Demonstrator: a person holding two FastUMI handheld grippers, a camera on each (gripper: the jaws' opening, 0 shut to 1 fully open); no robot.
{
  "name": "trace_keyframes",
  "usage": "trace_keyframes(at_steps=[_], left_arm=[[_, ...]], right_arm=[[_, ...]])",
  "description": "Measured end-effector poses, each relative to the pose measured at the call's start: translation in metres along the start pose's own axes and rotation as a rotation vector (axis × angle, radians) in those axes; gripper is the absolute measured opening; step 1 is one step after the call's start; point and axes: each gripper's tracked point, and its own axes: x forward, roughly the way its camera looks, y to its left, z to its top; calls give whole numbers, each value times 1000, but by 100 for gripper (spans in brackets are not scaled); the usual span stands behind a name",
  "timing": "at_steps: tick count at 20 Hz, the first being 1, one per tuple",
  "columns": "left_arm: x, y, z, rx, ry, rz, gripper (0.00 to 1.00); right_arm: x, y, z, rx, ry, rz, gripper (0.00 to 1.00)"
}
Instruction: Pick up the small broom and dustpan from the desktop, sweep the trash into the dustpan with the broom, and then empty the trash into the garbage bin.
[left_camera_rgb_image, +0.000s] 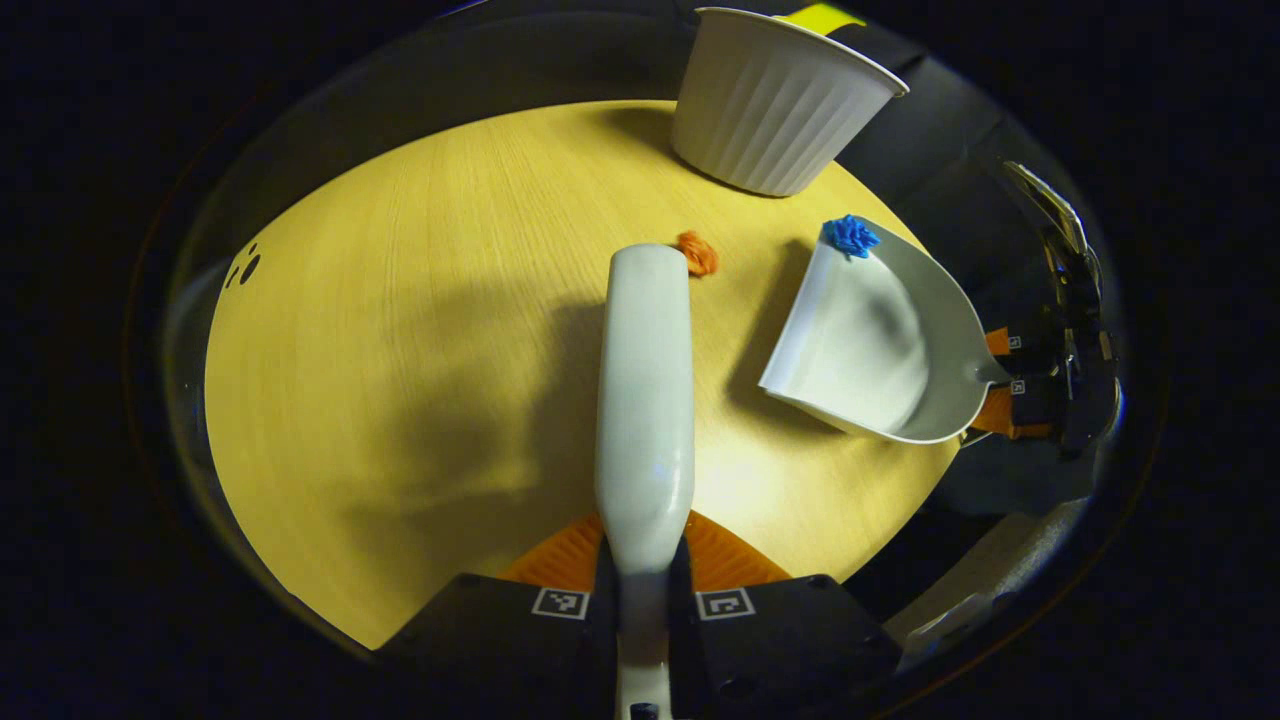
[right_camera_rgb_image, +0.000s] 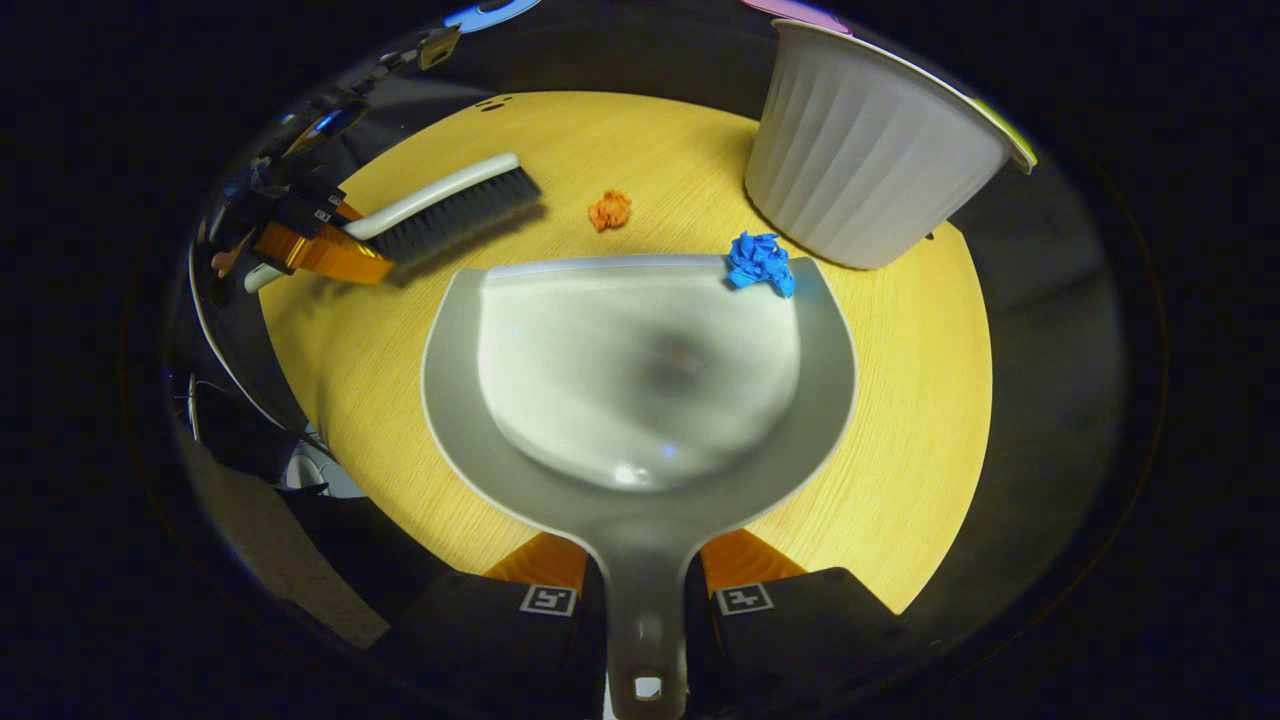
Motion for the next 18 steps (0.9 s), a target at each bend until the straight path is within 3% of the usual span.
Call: trace_keyframes(at_steps=[5, 7, 8, 11, 12, 15, 18], left_arm=[[38, 20, 65, 104, -32, 133, 24], [45, 17, 86, 142, -29, 124, 24], [47, 13, 96, 173, -23, 112, 25], [43, -17, 93, 235, 16, 25, 22], [39, -31, 88, 249, 25, -23, 23], [25, -77, 67, 259, 59, -185, 24], [11, -102, 58, 264, 65, -251, 25]], right_arm=[[-9, -3, 3, 3, 49, 20, 31], [-11, -2, 3, 5, 59, 25, 35], [-12, -2, 3, 11, 66, 30, 31], [-13, 0, 4, 28, 76, 43, 36], [-12, -1, 4, 27, 78, 43, 31], [-15, 0, 4, 27, 70, 44, 36], [-13, 1, 5, 26, 51, 39, 36]])
